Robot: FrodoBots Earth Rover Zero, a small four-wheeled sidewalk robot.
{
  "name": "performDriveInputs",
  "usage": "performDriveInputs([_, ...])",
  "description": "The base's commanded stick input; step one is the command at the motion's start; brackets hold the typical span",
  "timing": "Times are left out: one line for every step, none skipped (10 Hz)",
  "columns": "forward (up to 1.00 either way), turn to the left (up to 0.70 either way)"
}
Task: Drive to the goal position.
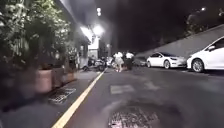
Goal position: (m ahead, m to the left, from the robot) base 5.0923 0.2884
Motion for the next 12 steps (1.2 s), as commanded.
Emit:
performDriveInputs([0.45, 0.00])
performDriveInputs([0.45, 0.00])
performDriveInputs([0.45, 0.00])
performDriveInputs([0.45, 0.00])
performDriveInputs([0.45, 0.00])
performDriveInputs([0.45, 0.00])
performDriveInputs([0.45, 0.00])
performDriveInputs([0.45, 0.00])
performDriveInputs([0.45, 0.00])
performDriveInputs([0.45, 0.00])
performDriveInputs([0.45, 0.00])
performDriveInputs([0.45, 0.00])
